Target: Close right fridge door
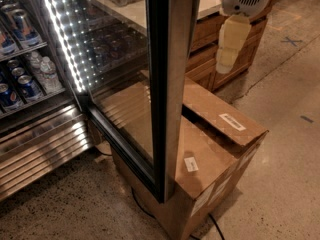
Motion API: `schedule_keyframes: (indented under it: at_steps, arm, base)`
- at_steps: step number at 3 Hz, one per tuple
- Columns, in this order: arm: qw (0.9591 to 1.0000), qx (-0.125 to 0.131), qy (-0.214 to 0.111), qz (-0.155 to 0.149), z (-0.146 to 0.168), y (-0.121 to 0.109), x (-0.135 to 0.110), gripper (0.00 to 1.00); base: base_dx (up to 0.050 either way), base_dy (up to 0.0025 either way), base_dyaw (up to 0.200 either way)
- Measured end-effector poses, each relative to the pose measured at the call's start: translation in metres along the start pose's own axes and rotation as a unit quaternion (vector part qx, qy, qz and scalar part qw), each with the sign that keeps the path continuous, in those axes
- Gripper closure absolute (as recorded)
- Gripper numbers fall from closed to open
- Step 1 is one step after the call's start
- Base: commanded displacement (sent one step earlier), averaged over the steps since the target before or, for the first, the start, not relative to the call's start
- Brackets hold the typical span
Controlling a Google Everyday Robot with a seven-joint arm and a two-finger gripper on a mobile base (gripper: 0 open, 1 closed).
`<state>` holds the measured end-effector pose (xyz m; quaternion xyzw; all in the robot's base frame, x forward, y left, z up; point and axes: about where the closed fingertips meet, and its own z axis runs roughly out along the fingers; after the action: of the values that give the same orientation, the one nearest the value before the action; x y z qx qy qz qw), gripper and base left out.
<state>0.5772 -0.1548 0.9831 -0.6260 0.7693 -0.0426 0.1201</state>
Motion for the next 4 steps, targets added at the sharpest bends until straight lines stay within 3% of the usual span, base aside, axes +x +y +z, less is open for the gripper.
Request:
schedule_keyframes:
  at_steps: [1, 3, 4]
  arm:
    - [0.9972, 0.065, -0.038, 0.007, -0.023, -0.036, -0.016, 0.00]
    - [0.9976, 0.060, -0.035, 0.008, -0.011, -0.044, -0.023, 0.00]
    - [0.9990, 0.031, -0.029, 0.012, 0.025, -0.049, -0.029, 0.00]
  base:
    - [0.000, 0.00000, 0.000]
    - [0.000, 0.00000, 0.000]
    - [0.000, 0.00000, 0.000]
